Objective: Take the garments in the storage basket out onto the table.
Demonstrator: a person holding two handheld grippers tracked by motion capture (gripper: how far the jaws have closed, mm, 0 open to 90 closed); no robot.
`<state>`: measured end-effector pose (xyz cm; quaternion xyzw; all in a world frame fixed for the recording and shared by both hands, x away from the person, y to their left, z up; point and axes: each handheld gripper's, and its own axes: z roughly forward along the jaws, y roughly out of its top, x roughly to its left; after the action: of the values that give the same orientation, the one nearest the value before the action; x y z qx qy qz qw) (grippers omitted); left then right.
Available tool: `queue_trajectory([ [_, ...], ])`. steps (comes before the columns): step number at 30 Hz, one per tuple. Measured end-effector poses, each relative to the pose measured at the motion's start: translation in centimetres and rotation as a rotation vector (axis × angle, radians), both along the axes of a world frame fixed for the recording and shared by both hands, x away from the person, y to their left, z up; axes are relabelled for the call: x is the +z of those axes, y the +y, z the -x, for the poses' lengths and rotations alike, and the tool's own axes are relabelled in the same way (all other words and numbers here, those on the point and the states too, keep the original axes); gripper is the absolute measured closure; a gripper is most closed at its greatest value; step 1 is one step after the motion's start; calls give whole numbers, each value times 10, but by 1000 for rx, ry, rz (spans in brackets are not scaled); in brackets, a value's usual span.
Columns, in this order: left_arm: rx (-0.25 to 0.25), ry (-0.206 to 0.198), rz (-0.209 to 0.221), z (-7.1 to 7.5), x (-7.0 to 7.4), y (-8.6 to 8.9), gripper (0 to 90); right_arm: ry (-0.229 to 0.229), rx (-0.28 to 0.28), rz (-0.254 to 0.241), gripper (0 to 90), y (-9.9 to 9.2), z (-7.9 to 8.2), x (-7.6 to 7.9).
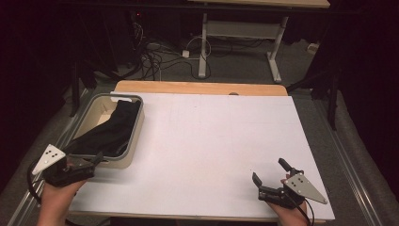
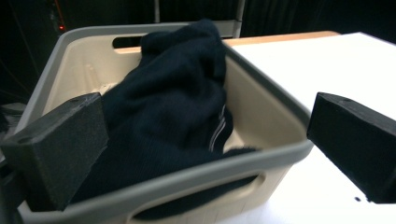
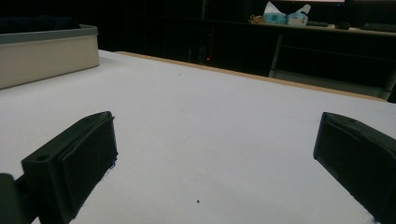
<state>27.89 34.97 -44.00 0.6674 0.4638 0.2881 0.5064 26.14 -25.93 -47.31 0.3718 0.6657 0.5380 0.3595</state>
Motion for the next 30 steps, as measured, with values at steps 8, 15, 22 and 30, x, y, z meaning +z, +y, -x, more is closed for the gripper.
queue_trajectory([
  [8, -66, -2, -28, -19, 27, -20, 0, -23, 12, 6, 0, -5, 9, 1],
  [15, -53, 46, -8, -40, 37, -22, 0, -29, 16, 14, 0, -3, 14, 1],
  [22, -43, 90, -30, -61, 45, -23, 0, -34, 10, 9, 0, -5, 13, 2],
  [30, -44, 148, -68, -91, 53, -26, 0, -33, 9, 12, 0, -6, 13, 1],
])
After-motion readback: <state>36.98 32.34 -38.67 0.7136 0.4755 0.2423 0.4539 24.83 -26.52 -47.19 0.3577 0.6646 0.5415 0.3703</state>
